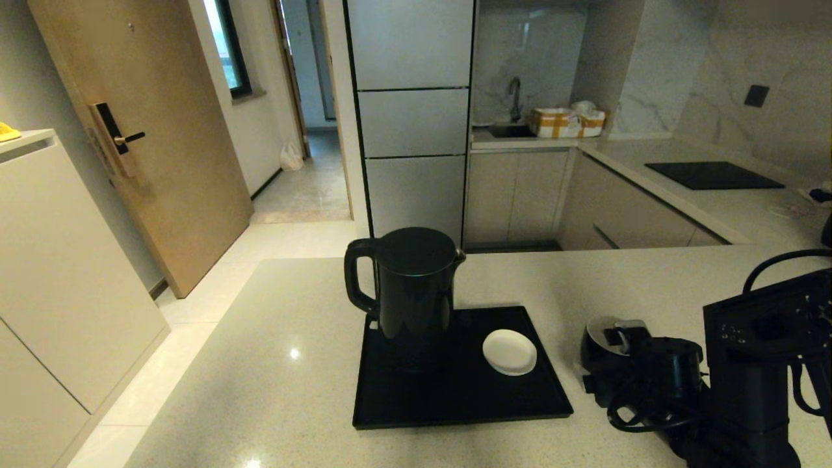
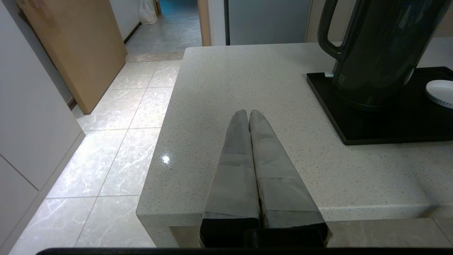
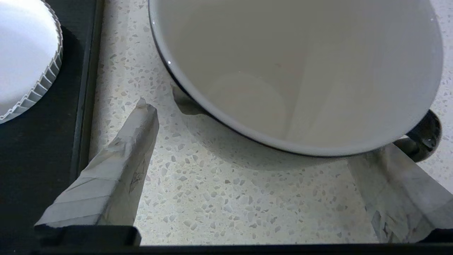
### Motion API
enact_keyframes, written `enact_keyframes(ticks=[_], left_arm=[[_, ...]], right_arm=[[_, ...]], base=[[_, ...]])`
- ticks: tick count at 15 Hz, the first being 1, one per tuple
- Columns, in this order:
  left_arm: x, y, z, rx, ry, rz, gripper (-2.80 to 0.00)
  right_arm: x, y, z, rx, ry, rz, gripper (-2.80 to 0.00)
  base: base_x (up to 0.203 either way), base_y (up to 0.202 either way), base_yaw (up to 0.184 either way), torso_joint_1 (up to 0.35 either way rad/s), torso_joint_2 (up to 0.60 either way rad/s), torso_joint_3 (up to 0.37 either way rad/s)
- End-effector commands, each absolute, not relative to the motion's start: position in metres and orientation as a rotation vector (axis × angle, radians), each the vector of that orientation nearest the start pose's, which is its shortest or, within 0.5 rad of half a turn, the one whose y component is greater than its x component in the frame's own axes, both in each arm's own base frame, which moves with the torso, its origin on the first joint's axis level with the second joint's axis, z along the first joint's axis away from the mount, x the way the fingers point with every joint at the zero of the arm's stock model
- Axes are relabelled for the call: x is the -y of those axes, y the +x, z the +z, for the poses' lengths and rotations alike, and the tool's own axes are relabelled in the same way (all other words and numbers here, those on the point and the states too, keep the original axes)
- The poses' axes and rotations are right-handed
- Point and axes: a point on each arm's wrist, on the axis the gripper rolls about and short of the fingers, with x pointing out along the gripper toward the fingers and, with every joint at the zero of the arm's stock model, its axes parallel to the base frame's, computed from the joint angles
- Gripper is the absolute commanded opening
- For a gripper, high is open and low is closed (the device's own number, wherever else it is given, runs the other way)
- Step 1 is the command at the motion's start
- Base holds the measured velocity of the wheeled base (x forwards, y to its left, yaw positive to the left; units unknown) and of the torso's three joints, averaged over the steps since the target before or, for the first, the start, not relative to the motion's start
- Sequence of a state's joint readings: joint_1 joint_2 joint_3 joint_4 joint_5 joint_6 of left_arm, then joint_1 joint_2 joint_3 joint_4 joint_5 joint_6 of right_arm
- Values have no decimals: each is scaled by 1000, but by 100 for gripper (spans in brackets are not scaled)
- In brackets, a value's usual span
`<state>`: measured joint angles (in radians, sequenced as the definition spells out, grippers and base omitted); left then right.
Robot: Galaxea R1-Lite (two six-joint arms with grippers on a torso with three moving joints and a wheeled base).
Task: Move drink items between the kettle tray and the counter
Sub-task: Place it on the right
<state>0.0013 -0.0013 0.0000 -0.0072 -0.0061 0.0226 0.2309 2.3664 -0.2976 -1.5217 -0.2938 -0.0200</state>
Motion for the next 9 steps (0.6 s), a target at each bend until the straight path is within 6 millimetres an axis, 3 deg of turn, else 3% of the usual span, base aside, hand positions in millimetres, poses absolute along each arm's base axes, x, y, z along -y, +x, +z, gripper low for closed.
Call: enact_keyframes(ticks=[1, 9], left_arm=[[0, -23, 76, 8, 23, -5, -280], [0, -23, 76, 8, 23, -5, -280]], right_arm=[[-58, 274, -33, -538, -163, -67, 0], [-76, 267, -37, -537, -188, -117, 0]], base=[[0, 0, 0, 0, 0, 0], [0, 0, 0, 0, 0, 0]])
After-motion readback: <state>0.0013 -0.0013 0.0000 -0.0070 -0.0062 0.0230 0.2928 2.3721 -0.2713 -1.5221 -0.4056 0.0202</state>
